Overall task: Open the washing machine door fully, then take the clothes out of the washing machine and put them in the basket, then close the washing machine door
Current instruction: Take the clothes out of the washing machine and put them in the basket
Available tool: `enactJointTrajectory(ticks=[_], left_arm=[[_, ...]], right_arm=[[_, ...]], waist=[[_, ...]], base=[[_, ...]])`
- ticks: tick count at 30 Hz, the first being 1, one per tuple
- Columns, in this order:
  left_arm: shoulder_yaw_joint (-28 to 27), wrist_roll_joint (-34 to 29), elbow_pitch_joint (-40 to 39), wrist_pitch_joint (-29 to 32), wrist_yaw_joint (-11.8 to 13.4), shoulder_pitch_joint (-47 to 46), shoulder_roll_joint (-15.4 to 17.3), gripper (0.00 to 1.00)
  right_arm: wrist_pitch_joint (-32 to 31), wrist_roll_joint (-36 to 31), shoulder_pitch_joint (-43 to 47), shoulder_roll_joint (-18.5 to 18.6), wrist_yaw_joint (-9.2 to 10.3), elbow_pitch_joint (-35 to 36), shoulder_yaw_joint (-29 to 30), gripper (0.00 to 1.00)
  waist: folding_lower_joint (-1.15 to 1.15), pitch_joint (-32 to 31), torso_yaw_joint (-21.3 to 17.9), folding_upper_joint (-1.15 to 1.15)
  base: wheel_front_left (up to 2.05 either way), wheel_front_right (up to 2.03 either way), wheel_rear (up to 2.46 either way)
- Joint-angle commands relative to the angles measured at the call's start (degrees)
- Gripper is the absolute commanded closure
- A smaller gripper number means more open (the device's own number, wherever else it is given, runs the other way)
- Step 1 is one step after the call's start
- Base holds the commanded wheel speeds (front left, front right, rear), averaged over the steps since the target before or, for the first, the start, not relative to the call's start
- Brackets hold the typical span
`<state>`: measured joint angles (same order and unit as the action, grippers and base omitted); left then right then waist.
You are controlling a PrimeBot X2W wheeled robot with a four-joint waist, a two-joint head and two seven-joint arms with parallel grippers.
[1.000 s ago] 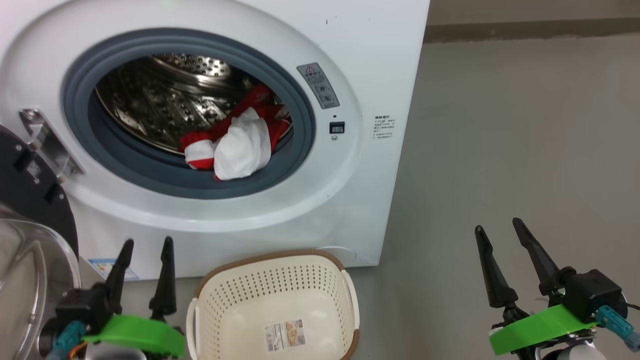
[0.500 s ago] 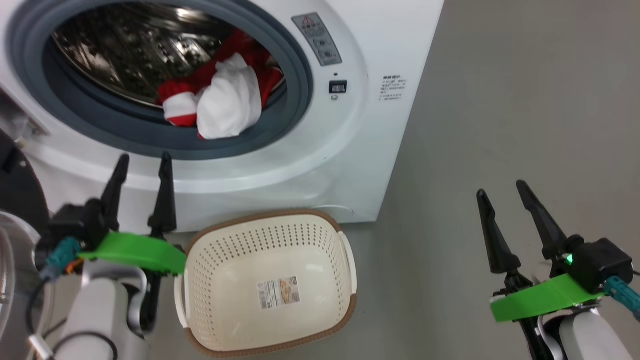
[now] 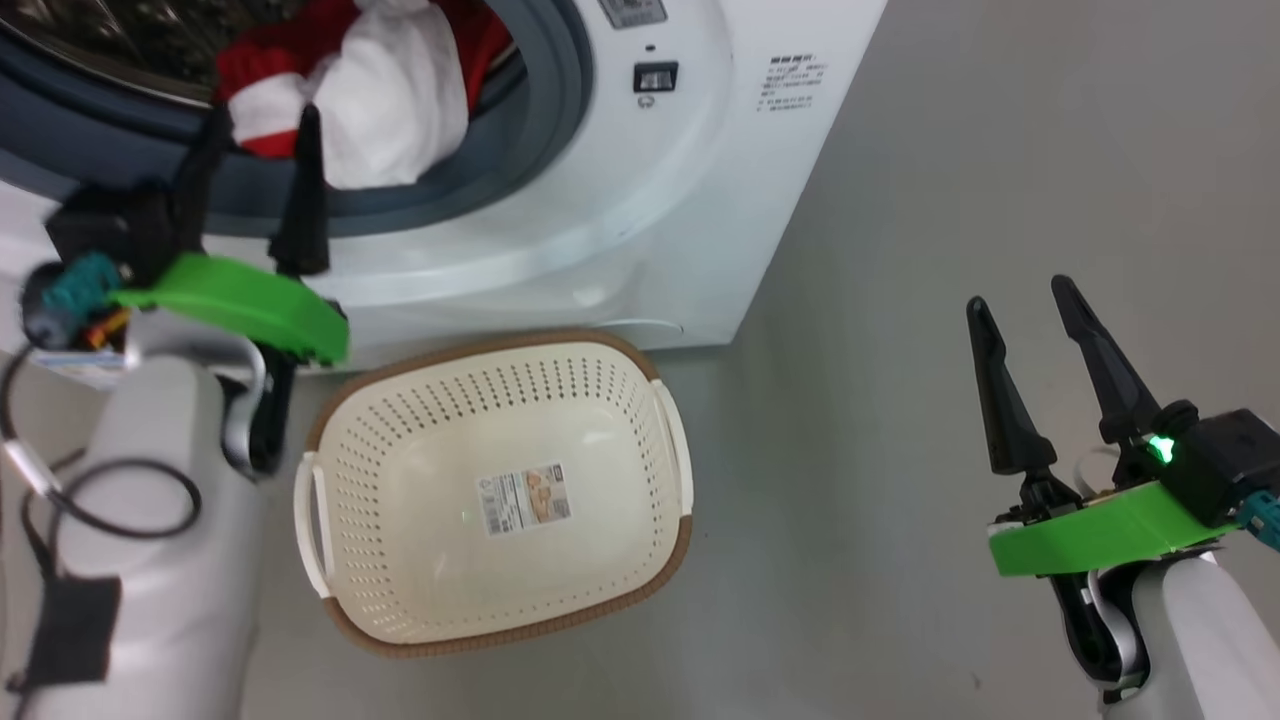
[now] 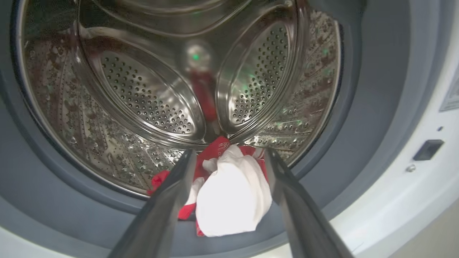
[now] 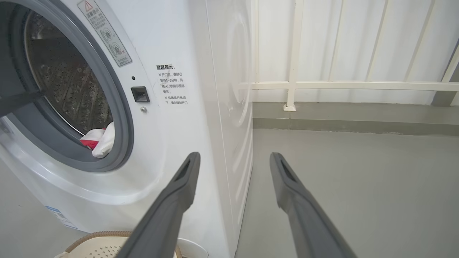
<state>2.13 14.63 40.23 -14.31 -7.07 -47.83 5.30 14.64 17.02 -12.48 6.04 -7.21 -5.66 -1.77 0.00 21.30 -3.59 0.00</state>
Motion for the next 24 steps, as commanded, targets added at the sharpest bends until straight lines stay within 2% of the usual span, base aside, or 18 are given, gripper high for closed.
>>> enactJointTrajectory(ticks=[1, 7, 17, 24], left_arm=[[-1.3, -0.2, 0.5, -0.6, 0.1, -2.9, 2.9, 0.0], [-0.1, -2.6, 9.1, -0.4, 2.3, -10.6, 5.5, 0.0], [0.6, -3.1, 21.0, 3.0, 3.8, -20.6, 8.2, 0.0], [1.9, -4.6, 28.1, 8.1, 7.1, -26.0, 10.6, 0.0]], right_arm=[[0.4, 0.2, -1.3, 0.7, -0.28, 1.6, -1.3, 0.0], [0.4, 0.4, -2.8, 0.7, -0.28, 1.5, -2.4, 0.0], [0.4, 0.1, -4.2, 0.7, -0.28, 1.1, -4.0, 0.0], [0.4, 0.4, -4.7, 0.6, -0.28, 0.8, -5.1, 0.0]], waist=[[0.0, 3.4, -1.3, 0.0], [0.0, 6.4, -2.8, 0.0], [0.0, 8.9, -5.0, 0.0], [0.0, 10.1, -6.8, 0.0]], base=[[0.0, 0.0, 0.0], [0.0, 0.0, 0.0], [0.0, 0.0, 0.0], [0.0, 0.0, 0.0]])
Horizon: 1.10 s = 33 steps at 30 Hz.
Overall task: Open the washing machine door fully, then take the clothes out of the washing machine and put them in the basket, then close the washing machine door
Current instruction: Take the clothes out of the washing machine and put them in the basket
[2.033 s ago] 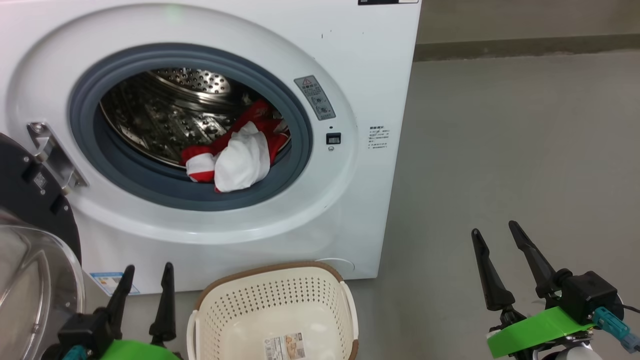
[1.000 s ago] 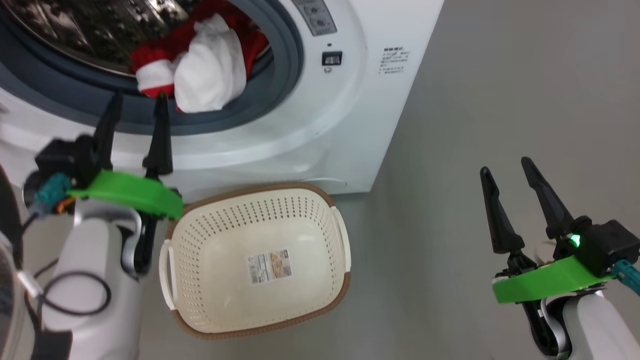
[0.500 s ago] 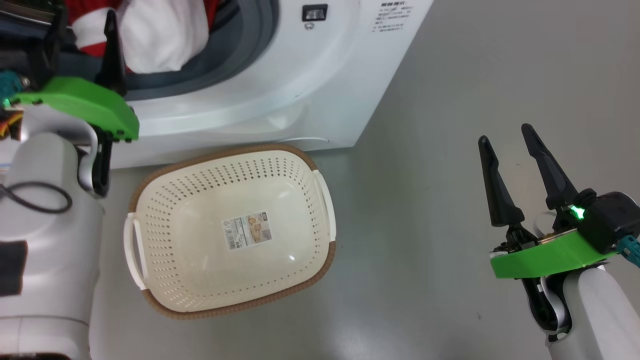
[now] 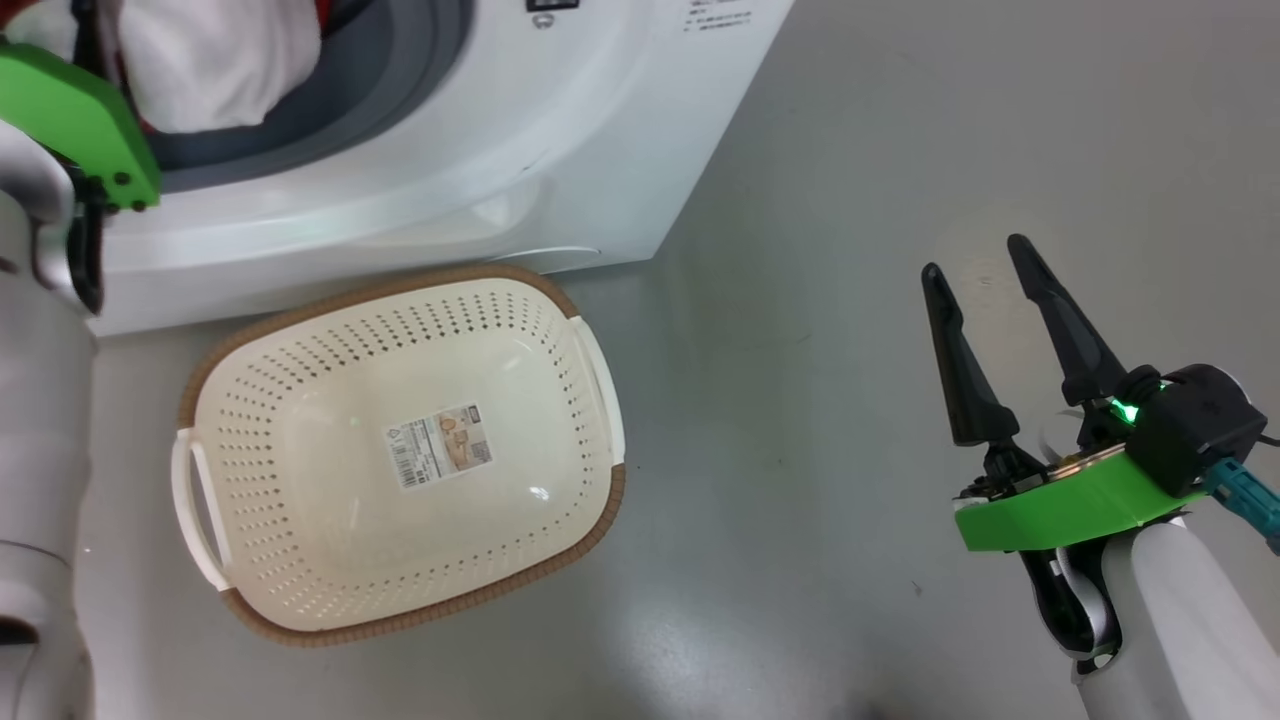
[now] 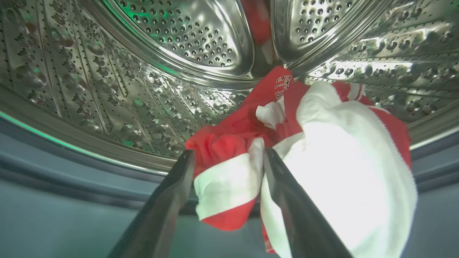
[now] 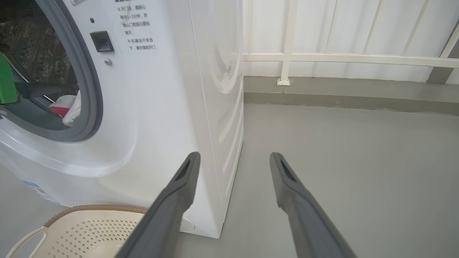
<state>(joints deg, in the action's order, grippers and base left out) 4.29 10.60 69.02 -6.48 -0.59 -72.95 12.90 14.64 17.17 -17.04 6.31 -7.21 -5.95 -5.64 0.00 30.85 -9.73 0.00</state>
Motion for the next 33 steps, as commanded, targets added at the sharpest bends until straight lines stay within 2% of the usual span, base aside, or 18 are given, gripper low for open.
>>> enactJointTrajectory(ticks=[1, 10, 15, 20, 21, 22, 24, 33], left_arm=[[0.2, -0.9, 0.0, 0.9, 1.0, -1.3, 3.3, 0.0], [3.5, -3.5, 3.4, 7.0, 3.3, -2.6, 5.3, 0.0], [4.9, -4.7, 3.8, 8.2, 4.5, -2.9, 6.6, 0.0], [5.7, -4.9, 4.1, 8.8, 4.5, -3.3, 7.2, 0.0], [6.0, -5.0, 4.1, 8.6, 4.4, -3.3, 7.3, 0.12], [6.2, -5.1, 4.2, 8.3, 4.4, -3.3, 7.3, 0.51], [6.7, -5.3, 4.2, 7.4, 4.7, -3.4, 7.4, 1.0], [6.3, -3.7, 3.8, 2.2, 4.7, -3.1, 7.0, 1.0]], right_arm=[[0.4, 0.2, -0.1, 0.3, -0.28, 1.1, -1.3, 0.0], [0.4, 0.4, 0.2, -0.2, -0.28, 1.2, -1.8, 0.0], [0.4, 0.7, -0.1, -0.4, -0.28, 1.2, -2.2, 0.0], [0.4, 0.8, -0.2, -0.7, -0.28, 1.2, -2.2, 0.0], [0.4, 0.8, -0.2, -0.8, -0.28, 1.1, -2.2, 0.0], [0.4, 0.8, -0.2, -0.8, -0.28, 1.1, -2.2, 0.0], [0.4, 1.0, -0.3, -0.9, -0.28, 0.9, -2.1, 0.0], [0.4, 1.1, -0.6, -0.9, -0.28, 0.6, -1.8, 0.0]], waist=[[0.0, 0.7, -0.9, 0.0], [0.0, 1.9, -2.3, 0.0], [0.0, 2.6, -2.9, 0.0], [0.0, 3.2, -3.3, 0.0], [0.0, 3.2, -3.3, 0.0], [0.0, 3.2, -3.3, 0.0], [0.0, 3.3, -3.3, 0.0], [0.0, 2.9, -2.6, 0.0]], base=[[0.0, 0.0, 0.0], [0.0, 0.0, 0.0], [0.0, 0.0, 0.0], [0.0, 0.0, 0.0], [0.0, 0.0, 0.0], [0.0, 0.0, 0.0], [0.0, 0.0, 0.0], [0.0, 0.0, 0.0]])
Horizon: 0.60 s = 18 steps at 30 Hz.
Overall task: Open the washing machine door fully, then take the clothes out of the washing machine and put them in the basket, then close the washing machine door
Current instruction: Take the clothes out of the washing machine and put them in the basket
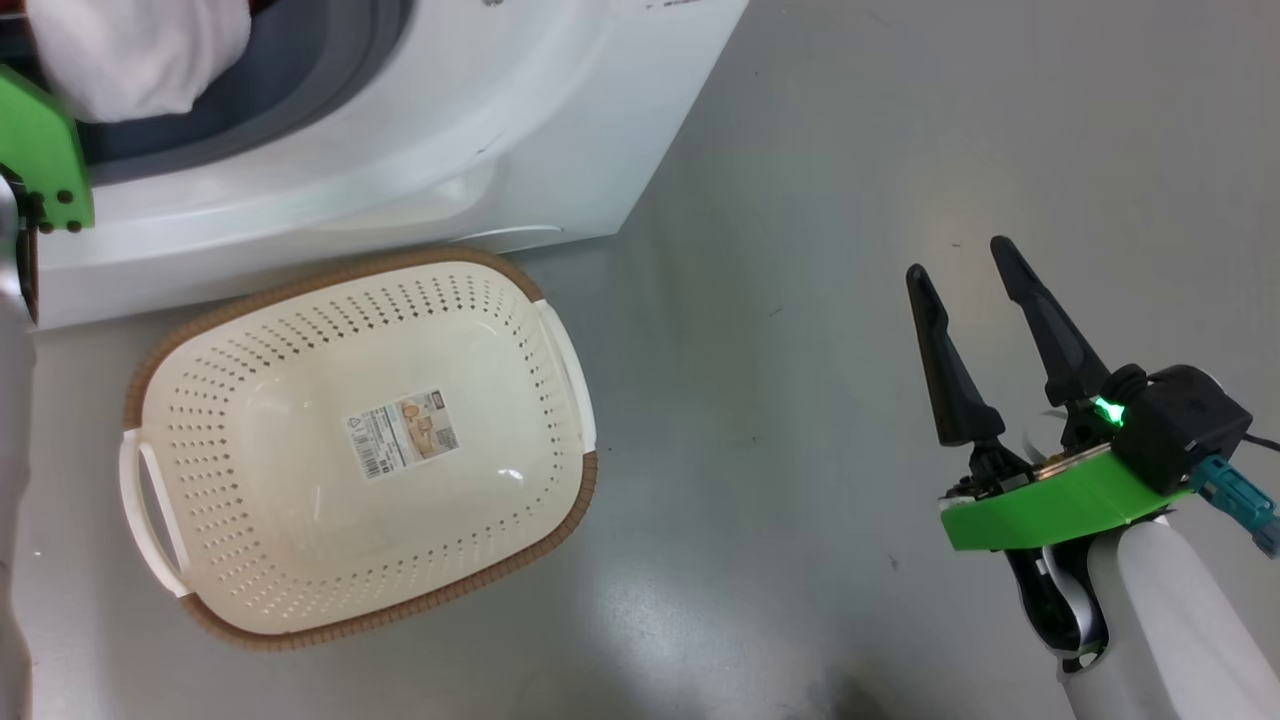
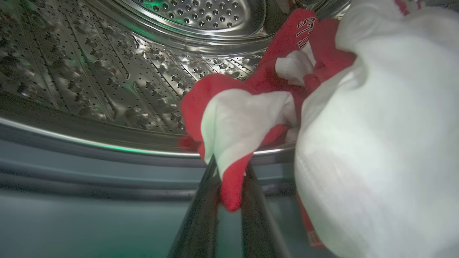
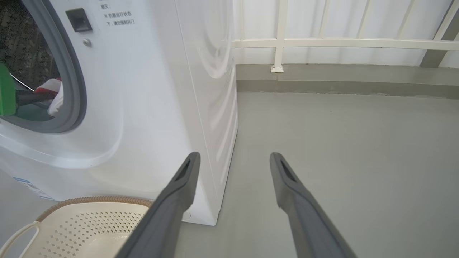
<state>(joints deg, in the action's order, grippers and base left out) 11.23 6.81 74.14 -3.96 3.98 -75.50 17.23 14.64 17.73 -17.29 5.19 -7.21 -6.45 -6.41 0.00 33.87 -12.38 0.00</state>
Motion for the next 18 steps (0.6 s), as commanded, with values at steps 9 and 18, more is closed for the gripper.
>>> enactJointTrajectory(ticks=[9, 18], left_arm=[[-2.3, 3.4, -3.0, -8.7, -1.3, 2.0, 1.2, 1.0], [-5.0, 6.5, -11.9, -11.0, -2.6, 6.7, 0.6, 1.0]], right_arm=[[0.4, 0.5, -0.4, 0.4, -0.28, 0.8, -0.9, 0.0], [0.4, 0.4, -0.2, 1.0, -0.28, 0.7, -0.7, 0.0]], waist=[[0.0, -1.5, 1.4, 0.0], [0.0, -3.3, 3.4, 0.0]], base=[[0.0, 0.0, 0.0], [0.0, 0.0, 0.0]])
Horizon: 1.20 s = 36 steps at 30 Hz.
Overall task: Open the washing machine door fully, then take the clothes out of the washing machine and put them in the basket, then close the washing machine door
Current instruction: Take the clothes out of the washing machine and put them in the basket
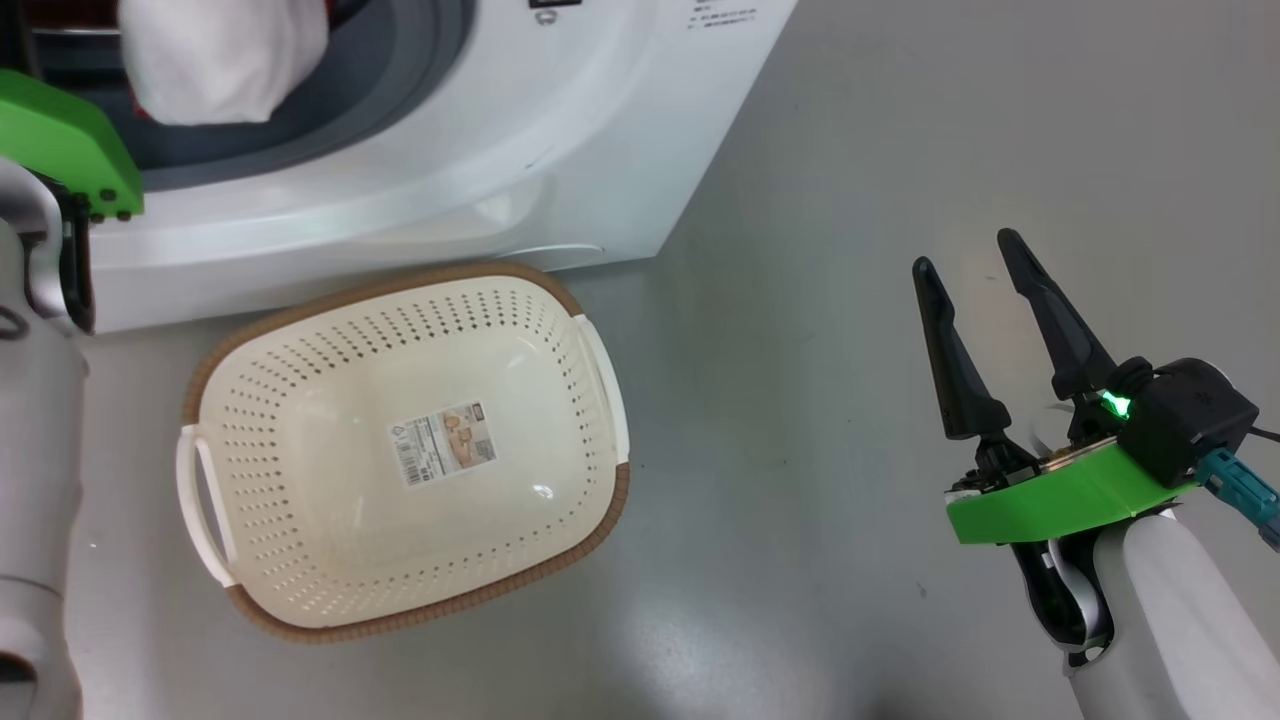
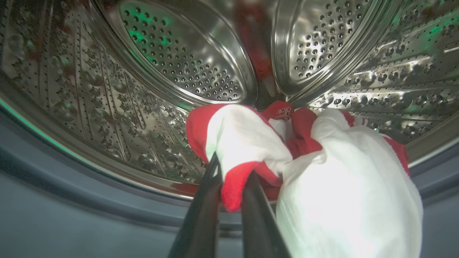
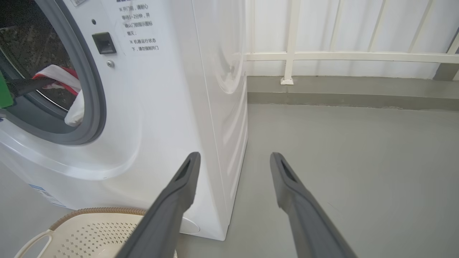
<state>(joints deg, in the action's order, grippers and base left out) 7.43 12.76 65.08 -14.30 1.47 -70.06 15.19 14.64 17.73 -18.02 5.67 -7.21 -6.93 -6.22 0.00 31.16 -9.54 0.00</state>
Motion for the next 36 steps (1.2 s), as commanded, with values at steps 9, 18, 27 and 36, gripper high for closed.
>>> enactJointTrajectory(ticks=[9, 18, 27, 36], left_arm=[[-4.0, 2.2, -12.6, -0.7, 0.5, 9.4, 1.9, 1.0], [-7.0, 3.0, -24.1, -0.7, 0.6, 20.2, 0.2, 1.0], [-6.7, 1.8, -33.4, -0.7, -0.7, 29.8, -0.6, 1.0], [-7.0, 3.0, -42.3, -0.6, -0.9, 36.7, -1.8, 1.0]], right_arm=[[0.4, 0.3, 1.6, 0.8, -0.28, 0.8, -0.9, 0.0], [0.4, 0.1, 3.8, 1.4, -0.28, 0.2, -0.4, 0.0], [0.4, 0.4, 6.2, 1.3, -0.28, -0.2, -0.3, 0.0], [0.4, 0.5, 8.2, 1.2, -0.28, -0.7, -0.4, 0.0]], waist=[[0.0, -4.0, 1.7, 0.0], [0.0, -8.9, 3.1, 0.0], [0.0, -14.3, 4.1, 0.0], [0.0, -18.2, 4.1, 0.0]], base=[[0.0, 0.0, 0.0], [0.0, 0.0, 0.0], [0.0, 0.0, 0.0], [0.0, 0.0, 0.0]])
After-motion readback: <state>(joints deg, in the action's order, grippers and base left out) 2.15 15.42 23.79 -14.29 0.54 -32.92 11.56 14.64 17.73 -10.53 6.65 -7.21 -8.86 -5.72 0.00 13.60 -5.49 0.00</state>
